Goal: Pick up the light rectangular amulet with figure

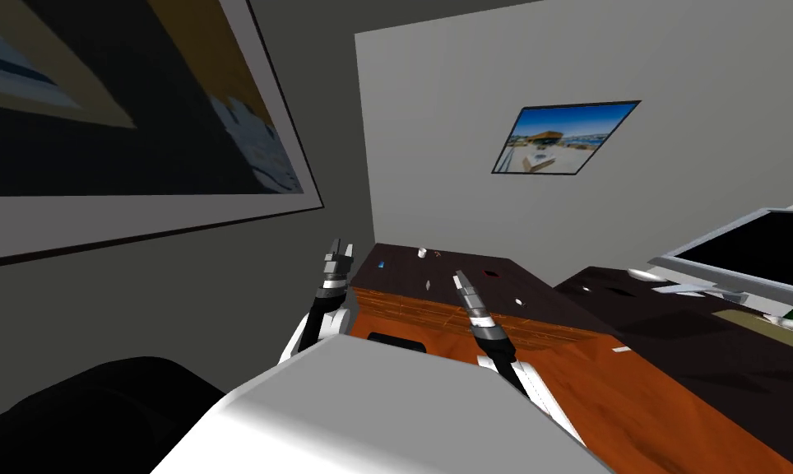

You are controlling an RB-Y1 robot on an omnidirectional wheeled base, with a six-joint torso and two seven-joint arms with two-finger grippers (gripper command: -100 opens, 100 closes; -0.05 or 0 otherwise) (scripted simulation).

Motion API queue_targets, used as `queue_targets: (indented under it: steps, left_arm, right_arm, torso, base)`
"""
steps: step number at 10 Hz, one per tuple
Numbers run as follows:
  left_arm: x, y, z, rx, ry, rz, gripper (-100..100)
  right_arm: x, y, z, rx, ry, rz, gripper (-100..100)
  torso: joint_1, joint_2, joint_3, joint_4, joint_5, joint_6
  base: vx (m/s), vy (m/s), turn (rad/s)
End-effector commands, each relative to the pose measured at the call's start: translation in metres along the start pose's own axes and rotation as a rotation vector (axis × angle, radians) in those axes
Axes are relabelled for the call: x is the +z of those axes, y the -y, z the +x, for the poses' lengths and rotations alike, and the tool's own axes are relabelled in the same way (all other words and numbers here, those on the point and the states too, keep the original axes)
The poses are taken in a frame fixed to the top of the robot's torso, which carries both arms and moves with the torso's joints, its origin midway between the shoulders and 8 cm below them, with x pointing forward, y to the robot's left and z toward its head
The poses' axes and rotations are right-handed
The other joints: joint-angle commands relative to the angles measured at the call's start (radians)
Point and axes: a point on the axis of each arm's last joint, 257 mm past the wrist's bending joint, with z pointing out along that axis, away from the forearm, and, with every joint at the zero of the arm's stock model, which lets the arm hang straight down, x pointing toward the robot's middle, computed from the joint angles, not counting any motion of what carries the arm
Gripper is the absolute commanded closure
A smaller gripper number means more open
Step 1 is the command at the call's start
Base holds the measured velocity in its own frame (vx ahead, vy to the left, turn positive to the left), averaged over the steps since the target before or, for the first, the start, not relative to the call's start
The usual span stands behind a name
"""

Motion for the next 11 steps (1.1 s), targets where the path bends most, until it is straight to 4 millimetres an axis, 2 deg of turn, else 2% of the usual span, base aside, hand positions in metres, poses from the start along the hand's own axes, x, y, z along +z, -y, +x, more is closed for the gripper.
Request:
queue_targets:
  steps: [1, 3, 4, 5, 6, 8, 9, 10, 11]
  left_arm:
    - [0.0, 0.0, 0.0, 0.0, 0.0, 0.0, 0]
    - [0.0, 0.0, 0.0, 0.0, 0.0, 0.0, 0]
    - [0.0, 0.0, 0.0, 0.0, 0.0, 0.0, 0]
    - [0.0, 0.0, 0.0, 0.0, 0.0, 0.0, 0]
    - [0.0, 0.0, 0.0, 0.0, 0.0, 0.0, 0]
    - [0.0, 0.0, 0.0, 0.0, 0.0, 0.0, 0]
    - [0.0, 0.0, 0.0, 0.0, 0.0, 0.0, 0]
    - [0.0, 0.0, 0.0, 0.0, 0.0, 0.0, 0]
    - [0.0, 0.0, 0.0, 0.0, 0.0, 0.0, 0]
  right_arm:
    - [-0.009, 0.018, 0.01, 0.006, -0.044, 0.044, -100]
    - [-0.009, 0.02, 0.015, -0.029, -0.065, 0.05, -100]
    - [-0.018, 0.036, 0.023, -0.019, -0.102, 0.089, -100]
    - [-0.019, 0.037, 0.026, -0.041, -0.115, 0.094, -100]
    - [-0.029, 0.052, 0.033, -0.024, -0.149, 0.133, -100]
    - [-0.03, 0.055, 0.038, -0.058, -0.171, 0.141, -100]
    - [-0.042, 0.071, 0.045, -0.046, -0.21, 0.183, -100]
    - [-0.043, 0.073, 0.048, -0.069, -0.224, 0.188, -100]
    - [-0.056, 0.088, 0.054, -0.05, -0.259, 0.23, -100]
  torso:
    - [0.0, 0.0, 0.0, 0.0, 0.0, 0.0]
    - [0.0, -0.001, -0.001, 0.0, 0.0, 0.0]
    - [0.002, -0.001, -0.001, 0.0, 0.0, 0.0]
    - [0.001, -0.001, -0.001, 0.0, 0.0, -0.001]
    - [0.001, -0.001, 0.0, 0.0, 0.0, 0.0]
    - [0.0, -0.001, -0.001, 0.0, 0.0, 0.0]
    - [0.002, -0.002, -0.001, 0.0, 0.0, 0.0]
    - [0.001, -0.001, -0.001, 0.0, 0.0, -0.001]
    - [0.001, -0.001, -0.001, 0.0, 0.0, 0.0]
  base:
    - [-0.027, -0.082, 0.315]
    - [-0.025, -0.055, 0.113]
    - [-0.038, -0.045, 0.323]
    - [-0.037, -0.054, 0.241]
    - [-0.036, -0.071, 0.292]
    - [-0.023, -0.052, 0.098]
    - [-0.033, -0.045, 0.334]
    - [-0.038, -0.048, 0.275]
    - [-0.041, -0.068, 0.33]
